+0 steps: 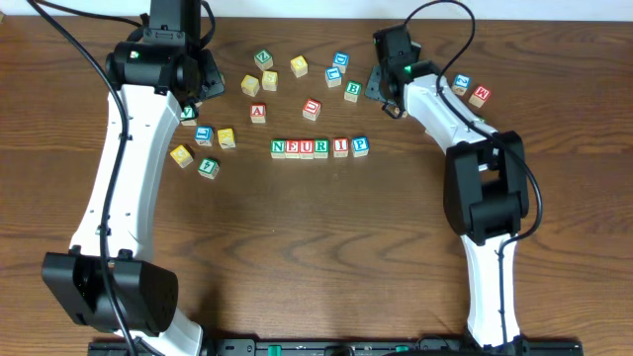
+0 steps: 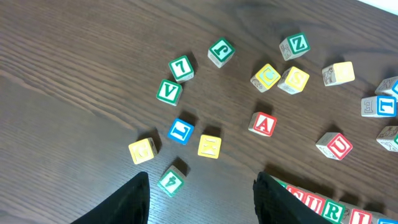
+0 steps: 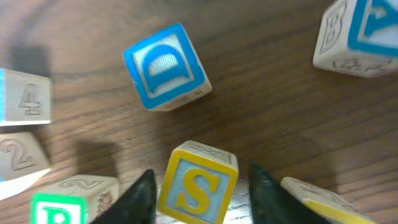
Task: Spell out NEURIPS
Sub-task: 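Raise the right gripper and grasp the yellow S block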
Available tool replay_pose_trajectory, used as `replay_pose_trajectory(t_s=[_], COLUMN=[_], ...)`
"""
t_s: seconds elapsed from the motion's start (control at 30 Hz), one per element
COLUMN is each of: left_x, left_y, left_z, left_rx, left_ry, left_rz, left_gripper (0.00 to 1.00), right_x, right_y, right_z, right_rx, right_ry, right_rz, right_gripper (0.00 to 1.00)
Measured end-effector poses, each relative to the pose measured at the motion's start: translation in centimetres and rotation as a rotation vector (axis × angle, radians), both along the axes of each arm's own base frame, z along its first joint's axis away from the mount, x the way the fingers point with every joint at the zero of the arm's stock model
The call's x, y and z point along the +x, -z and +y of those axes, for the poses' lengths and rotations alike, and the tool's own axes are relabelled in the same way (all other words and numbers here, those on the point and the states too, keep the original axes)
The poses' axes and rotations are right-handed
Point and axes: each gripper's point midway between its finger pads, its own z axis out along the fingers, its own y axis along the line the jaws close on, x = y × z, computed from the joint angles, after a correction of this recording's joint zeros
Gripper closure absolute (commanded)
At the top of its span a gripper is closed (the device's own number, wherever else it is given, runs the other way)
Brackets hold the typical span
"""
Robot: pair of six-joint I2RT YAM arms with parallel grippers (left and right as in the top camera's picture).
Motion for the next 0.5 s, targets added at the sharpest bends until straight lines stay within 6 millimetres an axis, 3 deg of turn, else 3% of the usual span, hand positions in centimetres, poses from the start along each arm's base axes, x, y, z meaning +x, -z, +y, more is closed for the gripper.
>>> replay_pose_trajectory(t_s=[0.5], left_x=[-0.01], left_y=[0.00], left_z=[0.00], left_rx=[0.000], left_ry=[0.000], left_rz=[0.000], left_gripper=[0.47], right_x=[-0.15], right_y=[0.33], right_z=[-0.06], right_rx=[-0.003], right_ry=[-0.001], right_rz=[0.005], right_gripper=[0.71])
